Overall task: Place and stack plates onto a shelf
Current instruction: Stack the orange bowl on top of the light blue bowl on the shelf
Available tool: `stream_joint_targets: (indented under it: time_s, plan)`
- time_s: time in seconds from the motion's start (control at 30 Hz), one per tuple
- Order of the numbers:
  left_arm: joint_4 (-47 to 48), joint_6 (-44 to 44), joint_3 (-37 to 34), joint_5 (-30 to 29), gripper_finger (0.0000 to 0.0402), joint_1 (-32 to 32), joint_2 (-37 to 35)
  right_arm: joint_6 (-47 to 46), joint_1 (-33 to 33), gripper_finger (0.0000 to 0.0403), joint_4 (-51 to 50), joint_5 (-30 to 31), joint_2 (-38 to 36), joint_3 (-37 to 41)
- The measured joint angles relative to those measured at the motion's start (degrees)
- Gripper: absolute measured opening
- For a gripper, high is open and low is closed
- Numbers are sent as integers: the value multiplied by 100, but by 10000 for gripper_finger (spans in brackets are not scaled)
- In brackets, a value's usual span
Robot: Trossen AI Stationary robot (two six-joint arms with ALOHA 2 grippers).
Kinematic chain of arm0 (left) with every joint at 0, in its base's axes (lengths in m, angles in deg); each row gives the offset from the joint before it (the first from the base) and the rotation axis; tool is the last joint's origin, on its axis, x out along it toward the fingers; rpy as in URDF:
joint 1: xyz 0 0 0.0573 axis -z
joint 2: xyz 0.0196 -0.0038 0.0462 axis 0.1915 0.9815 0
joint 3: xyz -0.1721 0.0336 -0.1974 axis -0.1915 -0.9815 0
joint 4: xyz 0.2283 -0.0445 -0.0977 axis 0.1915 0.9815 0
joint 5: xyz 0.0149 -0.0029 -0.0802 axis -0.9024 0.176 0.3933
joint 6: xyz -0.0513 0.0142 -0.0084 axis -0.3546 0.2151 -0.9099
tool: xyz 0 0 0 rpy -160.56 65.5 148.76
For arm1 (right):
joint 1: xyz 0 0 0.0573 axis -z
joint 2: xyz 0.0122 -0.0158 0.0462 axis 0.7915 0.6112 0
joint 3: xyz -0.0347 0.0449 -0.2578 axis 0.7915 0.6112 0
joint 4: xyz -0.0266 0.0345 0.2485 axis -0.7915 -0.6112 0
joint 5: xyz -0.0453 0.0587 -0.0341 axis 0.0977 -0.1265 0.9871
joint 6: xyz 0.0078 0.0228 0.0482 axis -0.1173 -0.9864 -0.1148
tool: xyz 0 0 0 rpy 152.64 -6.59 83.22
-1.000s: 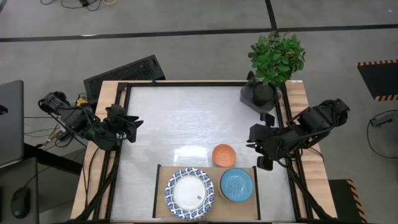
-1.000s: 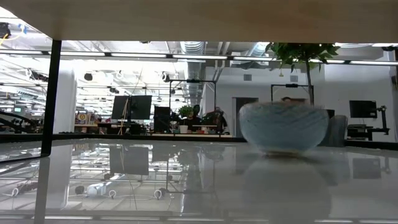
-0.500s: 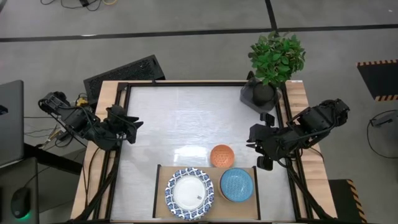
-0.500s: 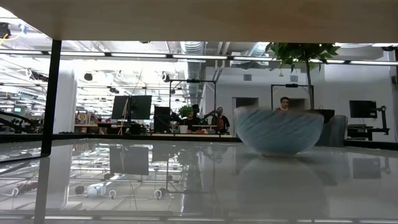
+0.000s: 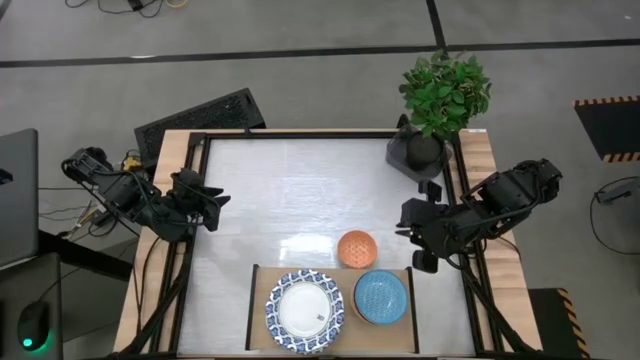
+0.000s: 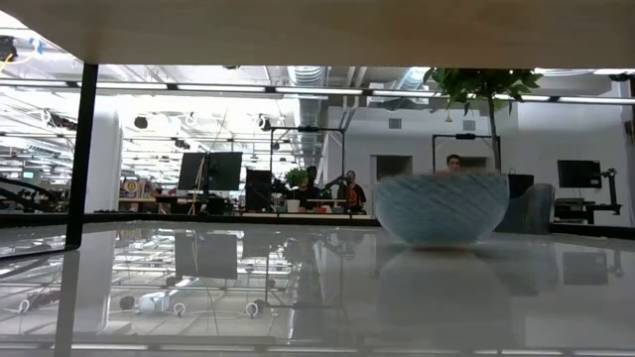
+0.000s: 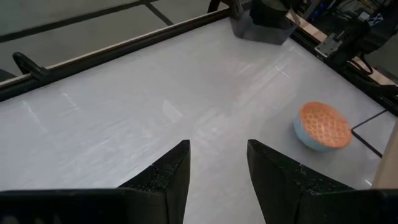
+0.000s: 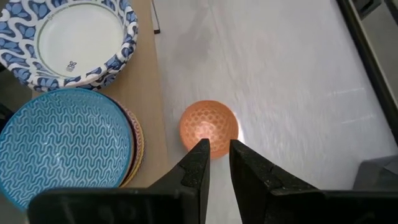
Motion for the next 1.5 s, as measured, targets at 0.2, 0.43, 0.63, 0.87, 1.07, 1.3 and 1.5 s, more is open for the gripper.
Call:
stream_joint_targets:
  time_s: [0.2, 0.43, 0.63, 0.87, 1.07, 1.3, 1.5]
  plan:
    - [7, 0, 0, 27, 144, -1, 1, 0, 2, 88, 2, 74, 0, 0]
    - [7, -10, 0, 40, 144, 0, 1, 0, 2, 88, 0, 74, 0, 0]
    - [7, -37, 0, -30, 144, -1, 1, 184, 52, 88, 0, 224, 0, 0]
    - [-9, 59, 0, -158, 145, -1, -2, 640, 612, 89, 9, 231, 0, 0]
    - [-19, 305, 0, -169, 176, -2, -2, 1155, 1275, 132, 187, 1, 0, 0]
    - [-2, 335, 0, -255, 224, -1, 1, 1708, 2091, 200, 421, -465, 139, 276]
    - [9, 374, 0, -257, 232, -2, 1, 2406, 2678, 208, 1594, -1607, 346, 1456]
